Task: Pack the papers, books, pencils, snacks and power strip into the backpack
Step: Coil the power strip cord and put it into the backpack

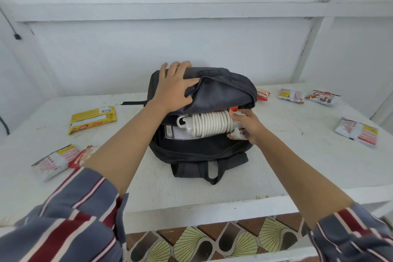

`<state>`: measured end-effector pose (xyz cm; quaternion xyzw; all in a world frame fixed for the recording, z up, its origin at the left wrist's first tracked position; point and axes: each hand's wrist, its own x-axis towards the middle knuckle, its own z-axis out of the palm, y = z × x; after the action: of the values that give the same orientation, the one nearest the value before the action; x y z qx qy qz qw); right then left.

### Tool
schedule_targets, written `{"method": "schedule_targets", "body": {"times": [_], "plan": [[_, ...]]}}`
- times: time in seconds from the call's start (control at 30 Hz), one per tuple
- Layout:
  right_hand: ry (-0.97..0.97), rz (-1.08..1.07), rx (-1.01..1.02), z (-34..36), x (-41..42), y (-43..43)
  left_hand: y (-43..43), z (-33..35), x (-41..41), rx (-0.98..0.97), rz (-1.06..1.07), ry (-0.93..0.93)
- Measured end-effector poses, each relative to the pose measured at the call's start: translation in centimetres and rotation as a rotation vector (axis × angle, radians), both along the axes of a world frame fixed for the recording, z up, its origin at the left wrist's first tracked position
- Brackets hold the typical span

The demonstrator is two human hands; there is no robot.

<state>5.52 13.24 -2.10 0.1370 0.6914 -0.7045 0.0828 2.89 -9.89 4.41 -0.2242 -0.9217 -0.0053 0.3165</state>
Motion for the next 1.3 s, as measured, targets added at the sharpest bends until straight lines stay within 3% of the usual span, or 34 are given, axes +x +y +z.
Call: {"method": "schedule_targets", "body": {"times": [0.1, 0.2, 0.3, 0.47, 0.77, 1.03, 1.3], "plan": [[0.077, -0.064, 0.099, -0.7, 0.0, -0.4, 1.4, -1.8, 0.6, -0.085, -0.098, 0.258], [0.207, -0.107, 0.193, -1.3, 0.4, -1.0, 2.2, -3.8, 1.9, -0.101, -0.165, 0.185], [0.258, -0.122, 0.318, -1.7, 0.6, -1.5, 1.5, -5.2, 2.5, -0.054, -0.237, -0.008], [0.278, -0.136, 0.374, -1.8, 0.8, -1.8, 1.2, -4.9, 2.7, -0.269, -0.141, -0.269], [0.38, -0.158, 0.458, -1.9, 1.1, -2.2, 2.4, -5.6, 3.2, -0.289, -0.01, -0.18], [0.331, -0.083, 0.848, -2.0, 1.3, -2.2, 2.7, -5.8, 3.5, -0.276, 0.003, -0.127], [0.272, -0.05, 0.551, -0.9, 1.2, -1.7, 2.8, -5.4, 3.6, -0.264, 0.007, -0.173]]}}
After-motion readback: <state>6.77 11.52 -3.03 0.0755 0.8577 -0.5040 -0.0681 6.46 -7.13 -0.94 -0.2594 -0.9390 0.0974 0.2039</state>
